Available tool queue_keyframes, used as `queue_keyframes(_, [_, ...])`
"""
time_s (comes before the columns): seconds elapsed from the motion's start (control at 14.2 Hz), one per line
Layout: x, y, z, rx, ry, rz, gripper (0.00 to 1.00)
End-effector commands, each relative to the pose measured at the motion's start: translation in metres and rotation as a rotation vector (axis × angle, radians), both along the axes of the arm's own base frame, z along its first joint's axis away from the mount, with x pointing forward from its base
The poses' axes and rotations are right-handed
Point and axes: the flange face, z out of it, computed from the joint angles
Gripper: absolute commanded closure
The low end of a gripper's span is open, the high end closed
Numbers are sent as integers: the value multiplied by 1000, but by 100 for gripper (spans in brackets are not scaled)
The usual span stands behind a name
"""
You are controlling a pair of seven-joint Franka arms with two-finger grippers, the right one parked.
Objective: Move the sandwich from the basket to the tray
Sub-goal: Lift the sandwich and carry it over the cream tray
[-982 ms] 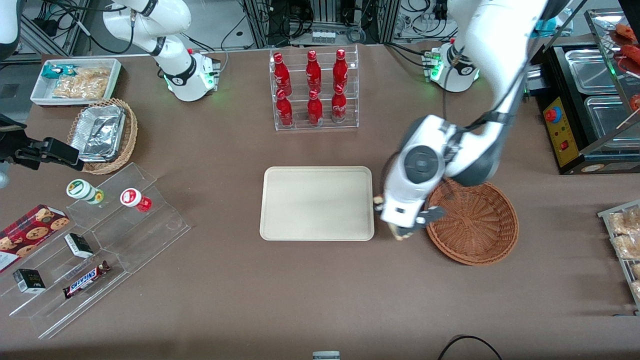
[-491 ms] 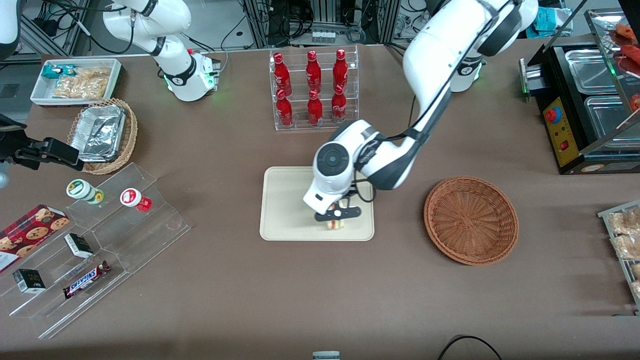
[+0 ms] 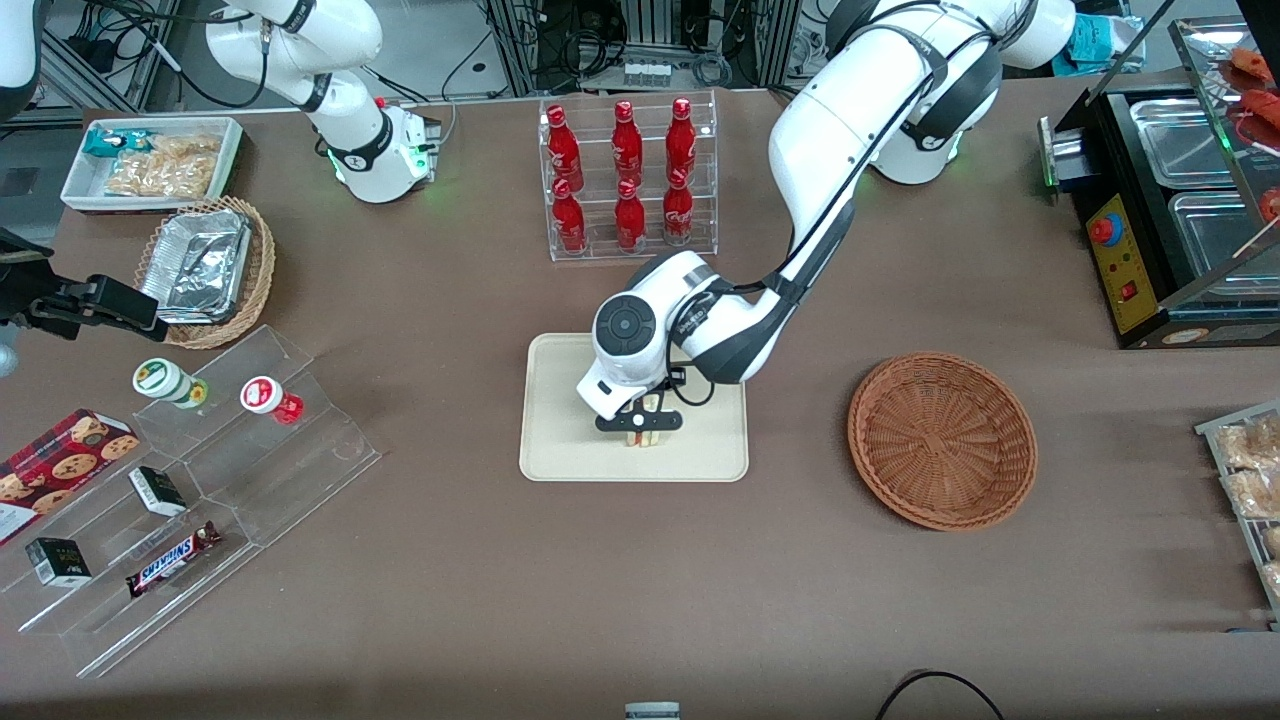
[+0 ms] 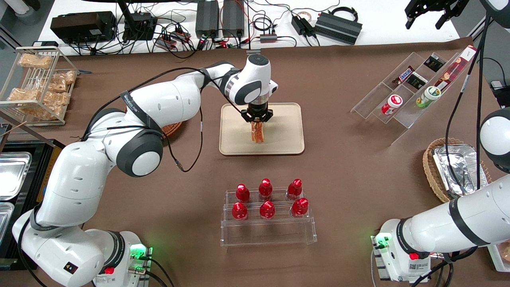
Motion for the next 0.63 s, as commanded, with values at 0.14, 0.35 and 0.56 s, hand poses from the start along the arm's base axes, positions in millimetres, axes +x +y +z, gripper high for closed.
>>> queue_keyframes(0.14, [7, -4, 20, -6, -35, -12, 1])
queue_keyframes(0.35, [17, 6, 75, -29, -76, 7, 0])
queue_keyframes(0.56, [43, 72, 154, 6, -87, 65, 1])
